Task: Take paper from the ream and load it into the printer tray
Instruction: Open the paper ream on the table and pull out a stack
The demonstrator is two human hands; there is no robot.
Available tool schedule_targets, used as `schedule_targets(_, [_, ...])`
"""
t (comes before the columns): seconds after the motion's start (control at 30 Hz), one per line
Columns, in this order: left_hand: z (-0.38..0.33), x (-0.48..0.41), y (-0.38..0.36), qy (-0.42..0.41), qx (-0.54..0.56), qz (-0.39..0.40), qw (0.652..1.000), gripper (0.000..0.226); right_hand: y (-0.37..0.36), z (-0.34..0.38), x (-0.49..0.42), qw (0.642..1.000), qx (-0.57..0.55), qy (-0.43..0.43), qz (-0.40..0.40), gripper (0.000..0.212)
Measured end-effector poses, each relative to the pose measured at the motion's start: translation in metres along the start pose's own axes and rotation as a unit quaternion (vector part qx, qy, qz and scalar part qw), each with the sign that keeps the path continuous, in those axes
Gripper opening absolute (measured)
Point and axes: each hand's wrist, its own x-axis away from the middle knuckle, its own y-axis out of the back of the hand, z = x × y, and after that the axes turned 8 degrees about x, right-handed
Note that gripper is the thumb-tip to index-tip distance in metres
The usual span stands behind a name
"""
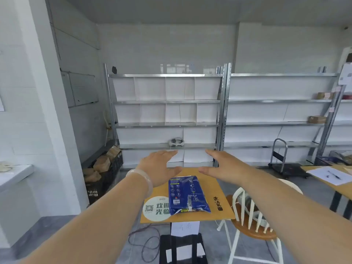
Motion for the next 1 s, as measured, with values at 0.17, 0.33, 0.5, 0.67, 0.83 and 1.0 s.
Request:
schedule_targets(0.17, [0.004,-0.045,-0.019,0.007,-0.024,0.009,1.000,0.069,-0.005,-0.030,-0.040,1.000,-0.009,-0.001,0.007,0.093])
schedule_targets(0.33, [0.004,-0.100,-0.041,0.015,-0.021,0.003,1.000,0.068,-0.004,-0.066,-0.096,1.000,-0.007,0.008,0.002,0.091])
schedule_targets(0.5, [0.013,-0.150,-0.070,0.035,-0.010,0.023,0.999,0.067,-0.016,-0.101,-0.148,0.999,-0.008,0.004,0.032,0.092])
schedule_targets(0.67, [0.047,-0.183,-0.123,0.065,0.001,0.073,0.995,0.067,-0.064,-0.133,-0.190,0.997,-0.005,-0.015,0.078,0.088])
schedule_targets(0.83, [0.098,-0.207,-0.187,0.090,0.014,0.132,0.987,0.066,-0.139,-0.156,-0.226,0.991,-0.033,-0.041,0.124,0.075])
schedule_targets(1.0, [0.153,-0.231,-0.256,0.107,0.049,0.196,0.973,0.063,-0.217,-0.175,-0.257,0.978,-0.046,-0.103,0.175,0.075])
